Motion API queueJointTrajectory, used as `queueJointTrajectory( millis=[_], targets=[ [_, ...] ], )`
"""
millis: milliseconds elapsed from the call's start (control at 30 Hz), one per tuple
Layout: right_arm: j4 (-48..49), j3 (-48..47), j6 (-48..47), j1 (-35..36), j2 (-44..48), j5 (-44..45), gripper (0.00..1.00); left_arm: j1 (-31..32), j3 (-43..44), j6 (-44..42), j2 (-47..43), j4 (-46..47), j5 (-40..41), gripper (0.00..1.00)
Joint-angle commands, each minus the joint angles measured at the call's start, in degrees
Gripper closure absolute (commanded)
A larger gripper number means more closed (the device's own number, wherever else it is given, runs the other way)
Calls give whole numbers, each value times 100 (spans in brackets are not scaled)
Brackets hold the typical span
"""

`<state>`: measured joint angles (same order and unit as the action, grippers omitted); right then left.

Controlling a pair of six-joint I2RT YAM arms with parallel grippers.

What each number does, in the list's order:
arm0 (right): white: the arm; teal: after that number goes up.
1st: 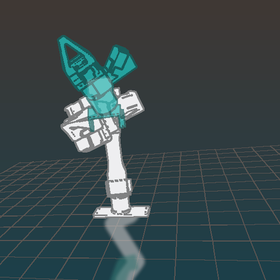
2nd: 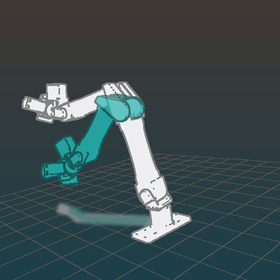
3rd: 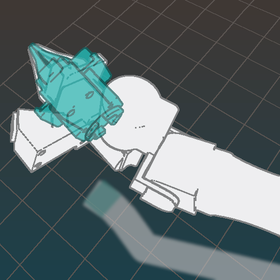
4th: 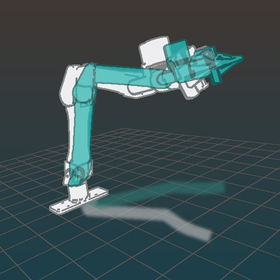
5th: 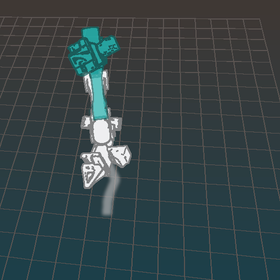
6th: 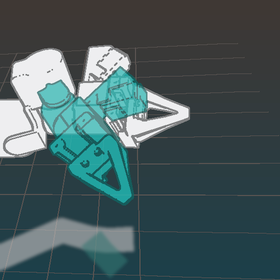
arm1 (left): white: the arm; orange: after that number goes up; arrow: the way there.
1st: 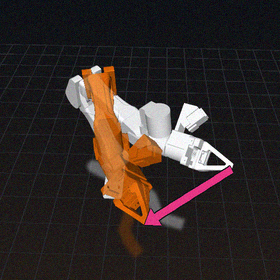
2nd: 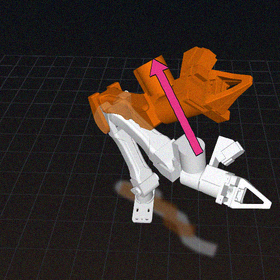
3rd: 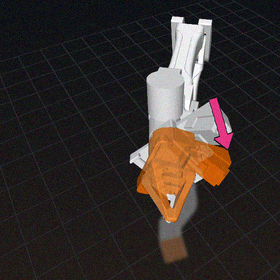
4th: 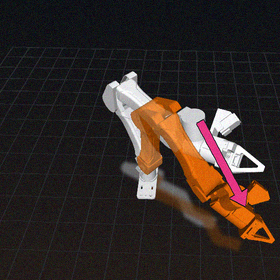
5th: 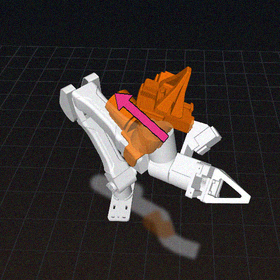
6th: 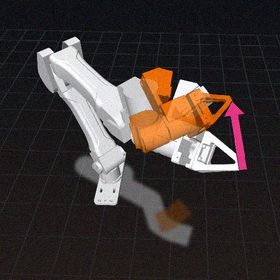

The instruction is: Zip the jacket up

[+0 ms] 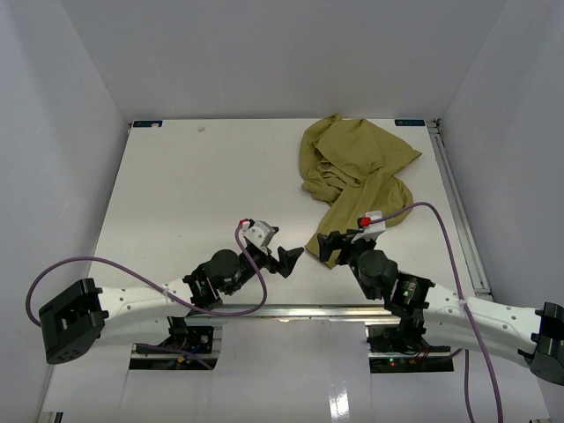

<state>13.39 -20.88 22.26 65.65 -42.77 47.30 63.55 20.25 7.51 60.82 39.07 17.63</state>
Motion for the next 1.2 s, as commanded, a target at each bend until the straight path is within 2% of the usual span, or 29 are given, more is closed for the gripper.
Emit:
queueJointTrajectory(
  millis=[0,167,233,300,433,600,700,900,1067,1167],
  targets=[
    [187,-187,93,18,72,-12,10,8,12,-30,-38,92,15,2],
    [16,-271,253,-11,212,819,10,8,62,-45,38,-53,343,2],
    [32,-519,246,-251,122,946,10,3,121,16,79,-132,593,2],
    [24,-971,92,-720,-413,668,9,0,154,166,54,-195,704,2],
    [-335,-2164,-335,-2287,-1520,-588,7,-228,399,565,85,-750,636,2],
    [-879,-2858,-295,-3243,-2646,-1236,5,-821,629,1103,467,-1340,148,2],
    [-926,-2736,49,-3699,-2772,-1582,5,-938,883,1251,863,-1474,60,2],
    [-917,-2455,444,-4575,-2892,-2051,5,-1497,2116,1685,2133,-2000,-589,5],
    [-436,-1714,525,-4744,-2612,-2360,5,-2093,3460,1534,3221,-2542,-953,7],
    [-132,-1377,511,-4821,-2407,-2284,5,-2322,4223,1381,3804,-2543,-1034,8]
  ],
)
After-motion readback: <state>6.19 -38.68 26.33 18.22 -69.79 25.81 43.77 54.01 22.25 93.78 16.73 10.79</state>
